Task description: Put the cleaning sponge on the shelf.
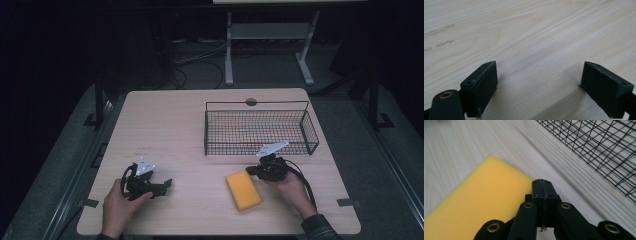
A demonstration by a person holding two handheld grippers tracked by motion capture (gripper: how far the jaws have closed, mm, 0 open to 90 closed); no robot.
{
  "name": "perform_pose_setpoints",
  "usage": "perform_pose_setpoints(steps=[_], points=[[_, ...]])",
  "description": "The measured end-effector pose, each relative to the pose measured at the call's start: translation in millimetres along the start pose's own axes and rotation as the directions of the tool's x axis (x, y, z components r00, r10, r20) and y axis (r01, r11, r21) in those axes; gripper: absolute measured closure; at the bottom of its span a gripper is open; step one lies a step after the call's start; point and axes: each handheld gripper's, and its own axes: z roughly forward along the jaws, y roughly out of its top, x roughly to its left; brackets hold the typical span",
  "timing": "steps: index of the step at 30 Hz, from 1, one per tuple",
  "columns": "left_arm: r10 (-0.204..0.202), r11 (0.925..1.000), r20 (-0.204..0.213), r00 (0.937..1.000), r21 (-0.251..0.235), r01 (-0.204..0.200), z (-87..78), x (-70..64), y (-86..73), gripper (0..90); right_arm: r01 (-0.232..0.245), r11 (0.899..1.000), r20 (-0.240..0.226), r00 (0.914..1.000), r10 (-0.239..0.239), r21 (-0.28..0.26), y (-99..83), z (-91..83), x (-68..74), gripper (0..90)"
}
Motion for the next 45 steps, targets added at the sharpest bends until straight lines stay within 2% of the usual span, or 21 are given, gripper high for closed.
perform_pose_setpoints(steps=[9,15,16,25,33,37,45], points=[[0.0,1.0,0.0,1.0,0.0,0.0,0.0,0.0,0.0,12.8,0.005,1.0,-0.005,1.0,-0.005,0.005,3.0,3.5,3.9,89.8],[0.001,1.0,0.0,1.0,-0.001,-0.001,0.1,0.1,-0.1,12.8,-0.015,1.0,0.005,0.9999,0.015,-0.019,-1.5,-13.4,3.6,89.8],[0.001,1.0,0.0,1.0,-0.001,-0.001,0.1,0.0,-0.1,12.8,-0.028,0.999,0.009,0.9996,0.029,-0.024,-5.0,-20.3,4.2,89.8],[0.005,1.0,0.0,1.0,0.002,-0.005,-0.1,0.3,-0.1,12.9,-0.051,0.998,0.026,0.9983,0.053,-0.048,-24.4,-46.4,10.3,89.8],[0.004,1.0,-0.001,1.0,0.002,-0.004,-0.1,0.3,-0.1,12.8,-0.053,0.998,0.038,0.9978,0.055,-0.046,-35.9,-55.8,15.1,89.8],[0.004,1.0,-0.001,1.0,0.002,-0.004,0.0,0.3,-0.1,12.9,-0.036,0.997,0.025,0.999,0.037,-0.062,-41.5,-60.7,19.9,89.8],[0.004,1.0,-0.001,1.0,0.002,-0.004,0.0,0.3,-0.1,12.9,-0.034,0.996,0.005,0.9994,0.035,-0.081,-54.9,-69.1,34.6,89.8]])
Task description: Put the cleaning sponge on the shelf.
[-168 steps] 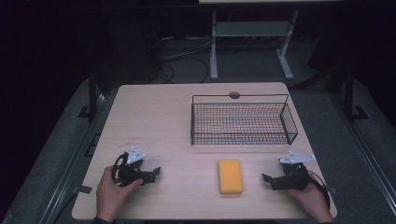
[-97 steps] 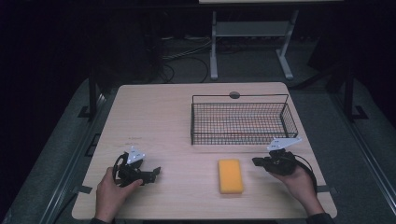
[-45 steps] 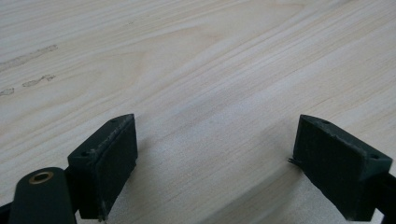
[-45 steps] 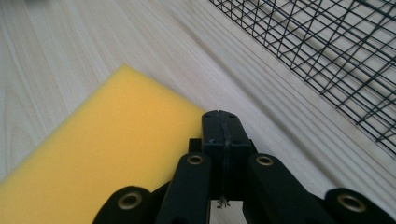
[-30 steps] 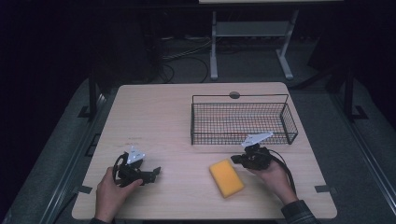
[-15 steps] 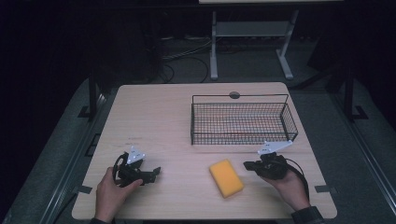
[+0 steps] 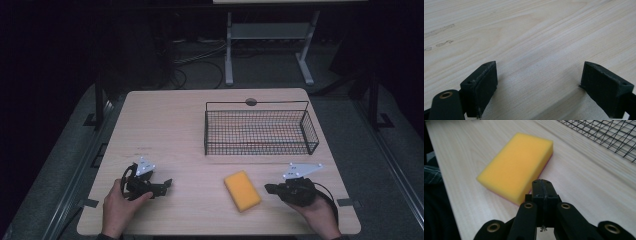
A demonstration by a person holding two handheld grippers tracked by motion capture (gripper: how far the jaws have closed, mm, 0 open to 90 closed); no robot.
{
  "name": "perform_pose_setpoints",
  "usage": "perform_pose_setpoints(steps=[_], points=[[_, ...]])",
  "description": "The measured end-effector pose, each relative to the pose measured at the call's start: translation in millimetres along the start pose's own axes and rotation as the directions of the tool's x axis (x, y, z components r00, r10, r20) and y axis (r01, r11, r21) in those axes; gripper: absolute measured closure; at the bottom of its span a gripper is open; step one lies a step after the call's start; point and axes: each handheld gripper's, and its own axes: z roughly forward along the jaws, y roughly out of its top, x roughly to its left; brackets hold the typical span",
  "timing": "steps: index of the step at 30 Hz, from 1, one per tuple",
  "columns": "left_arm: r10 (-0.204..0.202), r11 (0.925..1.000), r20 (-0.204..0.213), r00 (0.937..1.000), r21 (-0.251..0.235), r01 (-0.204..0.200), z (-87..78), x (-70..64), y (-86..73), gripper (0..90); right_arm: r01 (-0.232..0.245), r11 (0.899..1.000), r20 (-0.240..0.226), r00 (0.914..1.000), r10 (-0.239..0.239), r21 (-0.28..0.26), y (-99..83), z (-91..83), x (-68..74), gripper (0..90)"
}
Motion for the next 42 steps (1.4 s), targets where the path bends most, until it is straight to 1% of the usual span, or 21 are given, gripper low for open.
perform_pose_setpoints(steps=[1,3,6,7,8,10,11,13,17,21,22,27,29,30,32,33,35,37,42], points=[[0.0,1.0,0.0,1.0,0.0,0.0,0.0,0.0,0.0,12.8,-0.006,1.0,-0.006,1.0,0.006,-0.003,-3.1,-2.3,4.2,89.8],[0.0,1.0,0.0,1.0,0.0,0.0,0.0,0.0,0.0,12.9,0.004,1.0,-0.01,0.9999,-0.004,-0.005,-6.3,-3.6,7.1,89.8],[0.0,1.0,0.0,1.0,0.0,0.0,0.0,0.0,0.0,12.8,0.005,1.0,-0.014,0.9999,-0.005,-0.005,-8.5,-4.8,10.3,89.8],[0.0,1.0,0.0,1.0,0.0,0.0,0.0,0.0,0.0,12.8,-0.001,1.0,-0.031,0.9995,0.001,-0.012,-10.9,-4.8,12.3,89.8],[0.0,1.0,0.0,1.0,0.0,0.0,0.0,0.0,0.0,12.8,-0.004,1.0,-0.038,0.9993,0.004,-0.012,-12.1,-4.1,13.8,89.8],[0.0,1.0,0.0,1.0,0.0,0.0,0.0,0.0,0.0,12.9,-0.004,1.0,-0.041,0.9991,0.004,-0.006,-13.1,-3.4,15.7,89.8],[0.0,1.0,0.0,1.0,0.0,0.0,0.0,0.0,0.0,12.9,-0.007,1.0,-0.049,0.9988,0.007,0.003,-14.9,-1.6,19.3,89.8],[0.0,1.0,0.0,1.0,0.0,0.0,0.0,0.0,0.0,12.9,-0.004,1.0,-0.056,0.9984,0.005,0.011,-16.2,0.0,22.1,89.8],[0.0,1.0,0.0,1.0,0.0,0.0,0.0,0.0,0.0,12.8,0.003,1.0,-0.063,0.998,-0.001,0.025,-17.5,4.7,25.2,89.8],[0.0,1.0,0.0,1.0,0.0,0.0,0.0,0.0,0.0,12.8,0.011,0.999,-0.068,0.9976,-0.008,0.039,-17.5,8.2,25.1,89.8],[0.0,1.0,0.0,1.0,0.0,0.0,0.0,0.0,0.0,12.8,0.014,0.999,-0.068,0.9976,-0.011,0.05,-17.4,10.6,24.9,89.8],[0.0,1.0,0.0,1.0,0.0,0.0,0.0,0.0,0.0,12.8,0.022,0.998,-0.071,0.9973,-0.018,0.063,-17.1,15.9,25.0,89.8],[0.0,1.0,0.0,1.0,0.0,0.0,0.0,0.0,0.0,12.8,0.015,0.998,-0.068,0.9976,-0.01,0.064,-16.4,16.5,24.6,89.8],[0.0,1.0,0.0,1.0,0.0,0.0,0.0,0.0,0.0,12.8,0.021,0.998,-0.065,0.9977,-0.017,0.065,-16.1,17.1,23.6,89.8],[0.0,1.0,0.0,1.0,0.0,0.0,0.0,0.0,0.0,12.8,0.015,0.998,-0.061,0.9981,-0.011,0.067,-15.6,17.6,23.4,89.8],[0.0,1.0,0.0,1.0,0.0,0.0,0.0,-0.1,0.0,12.8,0.017,0.998,-0.063,0.9979,-0.013,0.066,-14.9,18.3,22.6,89.8],[0.0,1.0,0.0,1.0,0.0,0.0,0.0,0.0,0.0,12.9,0.012,0.998,-0.054,0.9985,-0.008,0.066,-12.1,20.8,20.5,89.8],[0.0,1.0,0.0,1.0,0.0,0.0,0.0,0.0,0.0,12.8,0.017,0.998,-0.048,0.9988,-0.014,0.063,-9.9,22.9,17.3,89.8],[0.0,1.0,0.0,1.0,0.0,0.0,0.0,0.0,0.0,12.9,0.008,0.998,-0.031,0.9995,-0.006,0.066,-4.8,24.8,10.6,89.8]])
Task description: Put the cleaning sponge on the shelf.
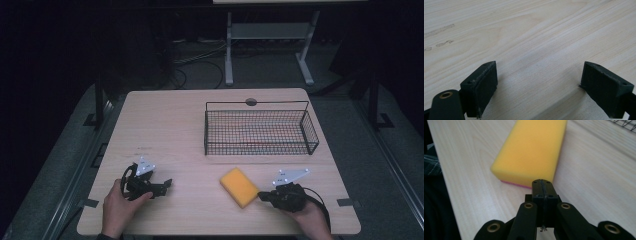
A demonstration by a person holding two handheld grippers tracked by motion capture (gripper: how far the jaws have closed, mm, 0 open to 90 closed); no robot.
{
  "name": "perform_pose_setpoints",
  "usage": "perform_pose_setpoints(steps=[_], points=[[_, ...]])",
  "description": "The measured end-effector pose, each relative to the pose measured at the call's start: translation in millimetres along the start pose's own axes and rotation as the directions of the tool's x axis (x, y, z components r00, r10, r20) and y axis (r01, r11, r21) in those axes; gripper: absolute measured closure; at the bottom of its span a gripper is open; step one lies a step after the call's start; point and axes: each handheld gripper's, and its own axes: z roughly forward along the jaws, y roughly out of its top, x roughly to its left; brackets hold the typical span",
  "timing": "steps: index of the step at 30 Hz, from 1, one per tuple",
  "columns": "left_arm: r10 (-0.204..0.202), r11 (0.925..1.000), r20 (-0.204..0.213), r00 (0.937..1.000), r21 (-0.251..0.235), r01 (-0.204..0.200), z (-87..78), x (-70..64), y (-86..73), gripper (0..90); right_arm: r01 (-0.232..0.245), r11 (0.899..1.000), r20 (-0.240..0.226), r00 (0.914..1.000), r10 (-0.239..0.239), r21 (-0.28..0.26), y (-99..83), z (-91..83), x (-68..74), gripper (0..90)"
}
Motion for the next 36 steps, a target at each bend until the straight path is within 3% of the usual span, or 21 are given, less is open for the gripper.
perform_pose_setpoints(steps=[19,26,34,35,36], points=[[0.0,1.0,0.0,1.0,0.0,0.0,0.0,0.0,0.0,12.8,0.008,1.0,0.035,0.9994,-0.008,0.008,15.3,6.6,-21.1,89.9],[0.0,1.0,0.0,1.0,0.0,0.0,0.0,0.0,0.0,12.9,0.018,1.0,0.032,0.9993,-0.019,0.002,20.8,3.0,-21.6,89.6],[-0.001,1.0,0.0,1.0,-0.001,0.001,0.0,0.0,0.0,12.8,0.012,1.0,0.048,0.9988,-0.013,0.023,30.0,-4.7,-22.4,72.1],[-0.005,1.0,0.001,1.0,-0.004,0.005,0.2,-0.3,0.0,12.9,0.008,0.999,0.051,0.9986,-0.01,0.035,33.2,-5.4,-21.5,61.7],[-0.005,1.0,0.001,1.0,-0.004,0.005,0.2,-0.3,0.0,12.8,0.009,0.999,0.06,0.9982,-0.012,0.046,34.7,-5.6,-21.0,57.8]])
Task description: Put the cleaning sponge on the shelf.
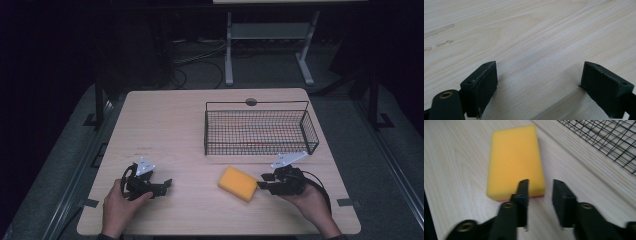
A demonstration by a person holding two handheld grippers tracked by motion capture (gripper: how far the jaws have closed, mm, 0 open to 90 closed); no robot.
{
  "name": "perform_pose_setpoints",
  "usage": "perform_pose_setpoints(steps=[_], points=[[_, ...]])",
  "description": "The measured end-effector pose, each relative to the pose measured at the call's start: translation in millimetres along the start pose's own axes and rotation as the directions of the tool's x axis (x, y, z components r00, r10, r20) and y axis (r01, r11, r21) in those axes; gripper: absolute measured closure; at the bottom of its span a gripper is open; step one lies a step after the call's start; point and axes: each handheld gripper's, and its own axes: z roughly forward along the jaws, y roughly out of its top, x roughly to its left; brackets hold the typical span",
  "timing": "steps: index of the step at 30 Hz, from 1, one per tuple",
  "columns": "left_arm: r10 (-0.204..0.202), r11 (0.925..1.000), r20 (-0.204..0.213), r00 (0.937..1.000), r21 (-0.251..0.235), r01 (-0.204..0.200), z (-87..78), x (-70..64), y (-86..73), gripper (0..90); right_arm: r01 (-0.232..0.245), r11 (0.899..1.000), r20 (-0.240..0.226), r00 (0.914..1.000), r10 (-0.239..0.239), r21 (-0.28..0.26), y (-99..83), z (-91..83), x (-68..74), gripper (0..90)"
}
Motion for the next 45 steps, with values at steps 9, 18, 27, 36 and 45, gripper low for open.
perform_pose_setpoints(steps=[9,18,27,36,45], points=[[0.002,1.0,0.0,1.0,0.001,-0.002,-0.1,0.1,0.0,12.8,-0.008,0.994,-0.016,0.9998,0.01,0.111,12.8,9.2,5.8,28.0],[0.001,1.0,0.0,1.0,0.001,-0.001,-0.1,0.1,0.0,12.9,0.041,0.987,-0.024,0.999,-0.037,0.158,26.2,17.2,14.5,17.3],[0.001,1.0,0.0,1.0,0.002,-0.001,-0.1,0.1,0.0,12.9,0.088,0.98,-0.027,0.9961,-0.084,0.179,41.3,25.5,21.2,13.5],[-0.001,1.0,-0.001,1.0,0.0,0.001,0.1,-0.1,0.0,12.8,0.118,0.973,-0.038,0.9928,-0.113,0.199,52.5,37.8,24.9,13.5],[-0.001,1.0,-0.001,1.0,0.004,0.001,-0.2,0.0,0.2,12.8,0.143,0.965,-0.049,0.9896,-0.135,0.218,60.3,56.9,29.9,13.4]])
